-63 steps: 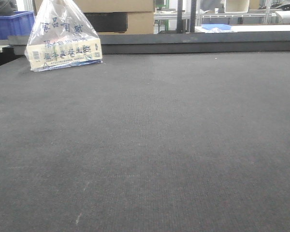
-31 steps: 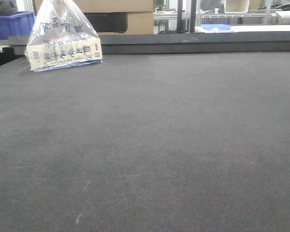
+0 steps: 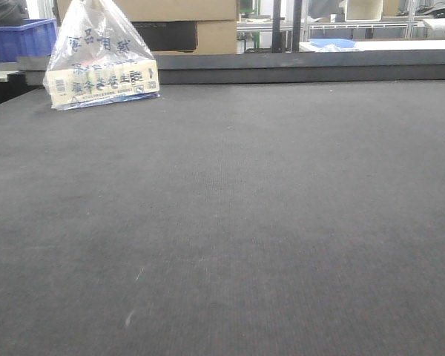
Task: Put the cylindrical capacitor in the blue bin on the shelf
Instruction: 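Lift both held cylinders up off the felt table surface, then drive the base away from the table to the shelf of blue bins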
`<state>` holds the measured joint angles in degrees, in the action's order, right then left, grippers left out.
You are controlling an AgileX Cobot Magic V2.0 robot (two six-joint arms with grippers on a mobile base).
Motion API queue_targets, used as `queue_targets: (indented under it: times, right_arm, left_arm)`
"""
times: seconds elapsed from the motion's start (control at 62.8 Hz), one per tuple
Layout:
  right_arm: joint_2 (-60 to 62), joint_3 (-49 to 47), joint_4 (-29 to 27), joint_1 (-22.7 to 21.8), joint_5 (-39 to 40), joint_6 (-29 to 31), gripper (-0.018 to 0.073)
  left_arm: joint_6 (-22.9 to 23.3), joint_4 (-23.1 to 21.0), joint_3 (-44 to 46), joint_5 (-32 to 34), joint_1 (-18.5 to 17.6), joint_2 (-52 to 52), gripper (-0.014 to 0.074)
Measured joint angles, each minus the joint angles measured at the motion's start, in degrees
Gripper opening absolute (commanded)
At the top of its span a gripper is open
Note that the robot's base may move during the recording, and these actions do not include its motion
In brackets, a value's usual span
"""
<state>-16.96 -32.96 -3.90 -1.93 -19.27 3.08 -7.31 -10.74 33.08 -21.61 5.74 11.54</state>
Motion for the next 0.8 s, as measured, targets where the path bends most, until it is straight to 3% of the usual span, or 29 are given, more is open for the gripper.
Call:
queue_targets:
  times: [0.796]
  right_arm:
    - [0.05,0.00,0.00,0.00,0.00,0.00,-0.0163]
  left_arm:
    - [0.00,0.00,0.00,0.00,0.00,-0.12,-0.0111]
